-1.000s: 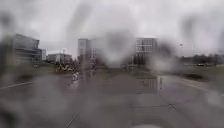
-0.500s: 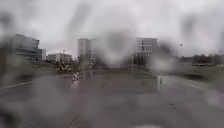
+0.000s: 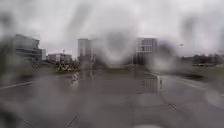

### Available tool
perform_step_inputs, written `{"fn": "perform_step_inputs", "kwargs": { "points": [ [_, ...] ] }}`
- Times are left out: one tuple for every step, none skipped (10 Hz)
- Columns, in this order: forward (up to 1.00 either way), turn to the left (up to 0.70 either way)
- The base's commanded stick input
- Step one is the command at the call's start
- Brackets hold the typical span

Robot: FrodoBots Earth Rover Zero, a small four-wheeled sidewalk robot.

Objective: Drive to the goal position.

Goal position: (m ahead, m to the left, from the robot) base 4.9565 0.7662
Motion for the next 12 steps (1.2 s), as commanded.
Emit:
{"fn": "perform_step_inputs", "kwargs": {
  "points": [
    [0.07, 0.00],
    [0.07, 0.00],
    [0.07, 0.00],
    [0.07, 0.00],
    [0.07, 0.00],
    [0.07, 0.00],
    [0.07, 0.00],
    [0.07, 0.00],
    [0.07, 0.00],
    [0.07, 0.00],
    [0.07, 0.00],
    [0.07, 0.00]
  ]
}}
